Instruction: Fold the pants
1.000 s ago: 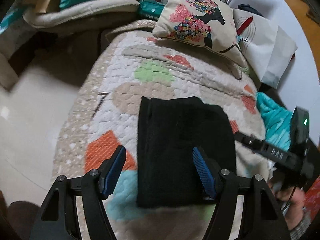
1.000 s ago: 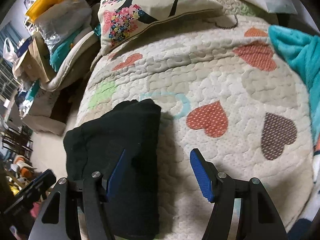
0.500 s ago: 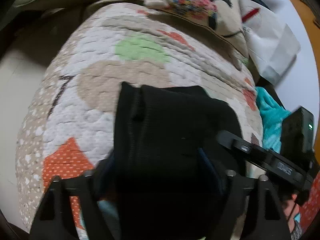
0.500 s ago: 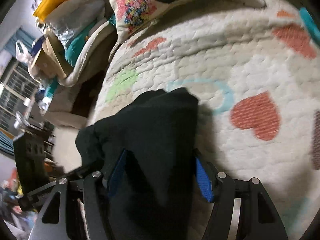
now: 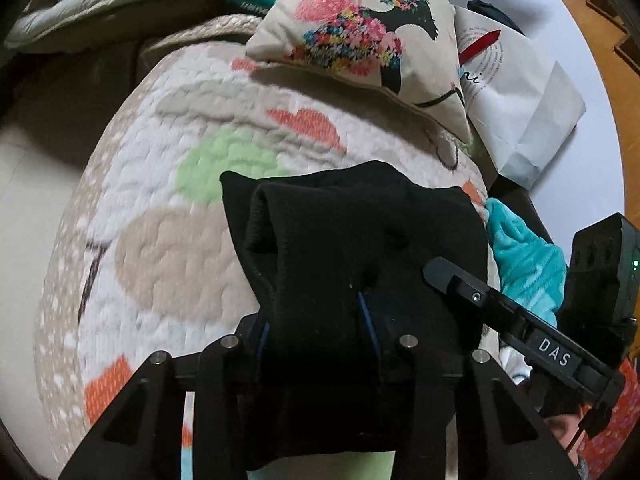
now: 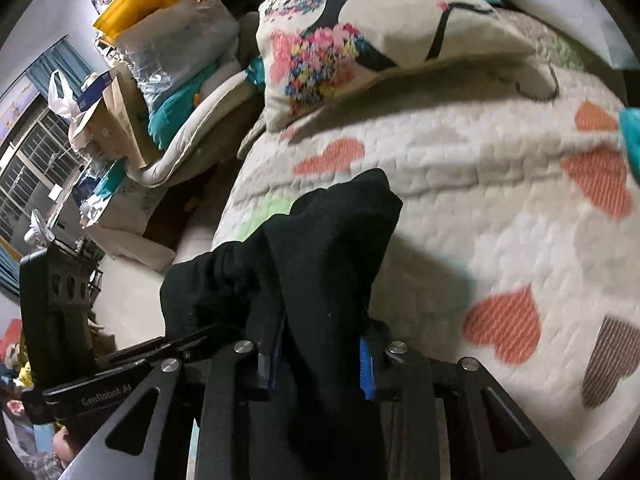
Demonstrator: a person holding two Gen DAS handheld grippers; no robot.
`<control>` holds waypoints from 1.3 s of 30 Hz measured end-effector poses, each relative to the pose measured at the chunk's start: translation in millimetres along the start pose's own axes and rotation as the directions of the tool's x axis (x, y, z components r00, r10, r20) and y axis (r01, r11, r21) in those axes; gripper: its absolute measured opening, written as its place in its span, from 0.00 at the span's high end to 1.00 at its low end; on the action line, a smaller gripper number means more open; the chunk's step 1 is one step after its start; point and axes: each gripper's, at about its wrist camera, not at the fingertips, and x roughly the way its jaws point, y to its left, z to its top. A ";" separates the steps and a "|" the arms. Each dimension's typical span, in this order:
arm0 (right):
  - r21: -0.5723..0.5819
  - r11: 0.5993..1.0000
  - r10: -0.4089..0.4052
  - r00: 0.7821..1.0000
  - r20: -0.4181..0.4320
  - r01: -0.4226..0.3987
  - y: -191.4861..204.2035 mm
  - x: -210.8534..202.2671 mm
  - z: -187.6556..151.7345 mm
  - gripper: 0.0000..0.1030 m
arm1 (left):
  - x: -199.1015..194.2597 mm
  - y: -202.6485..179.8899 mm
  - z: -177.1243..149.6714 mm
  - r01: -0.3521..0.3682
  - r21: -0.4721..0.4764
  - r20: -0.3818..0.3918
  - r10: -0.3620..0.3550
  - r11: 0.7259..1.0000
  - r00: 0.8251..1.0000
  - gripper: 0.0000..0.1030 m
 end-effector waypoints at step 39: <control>0.060 0.989 -0.145 0.979 0.143 0.138 -1.9 -74.7 -22.1 0.29 | -73.3 -4.6 -25.2 -0.182 0.015 0.141 0.178 0.983 0.974 0.40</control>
